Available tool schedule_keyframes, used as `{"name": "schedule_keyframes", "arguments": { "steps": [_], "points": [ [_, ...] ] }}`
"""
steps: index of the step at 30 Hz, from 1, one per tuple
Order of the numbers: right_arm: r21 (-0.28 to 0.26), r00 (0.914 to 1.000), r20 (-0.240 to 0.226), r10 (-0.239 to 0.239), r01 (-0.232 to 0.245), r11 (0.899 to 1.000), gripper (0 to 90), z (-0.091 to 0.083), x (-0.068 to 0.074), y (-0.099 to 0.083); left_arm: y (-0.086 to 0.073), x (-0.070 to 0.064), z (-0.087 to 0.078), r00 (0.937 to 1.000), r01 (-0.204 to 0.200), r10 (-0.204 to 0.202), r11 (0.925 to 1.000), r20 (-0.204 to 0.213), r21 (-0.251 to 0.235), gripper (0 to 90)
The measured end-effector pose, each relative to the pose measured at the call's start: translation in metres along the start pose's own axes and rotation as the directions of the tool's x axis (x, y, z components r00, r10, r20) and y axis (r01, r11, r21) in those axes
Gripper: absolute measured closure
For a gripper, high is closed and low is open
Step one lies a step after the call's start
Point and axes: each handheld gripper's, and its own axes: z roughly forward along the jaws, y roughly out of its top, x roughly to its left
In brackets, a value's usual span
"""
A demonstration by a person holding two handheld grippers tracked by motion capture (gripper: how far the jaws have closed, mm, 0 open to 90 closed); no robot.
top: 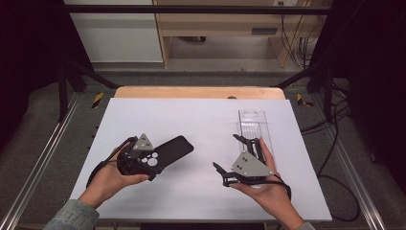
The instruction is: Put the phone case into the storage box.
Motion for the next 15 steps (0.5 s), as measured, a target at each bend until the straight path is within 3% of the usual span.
{"name": "schedule_keyframes", "arguments": {
  "steps": [15],
  "points": [
    [0.038,0.9981,-0.043,-0.043,0.045,0.998,5.2,0.025,0.020,-0.001,0.020,-0.005,-0.013,0.9992,-0.039,0.039,0.9992,0.005,0.000,18.7]
  ]
}}
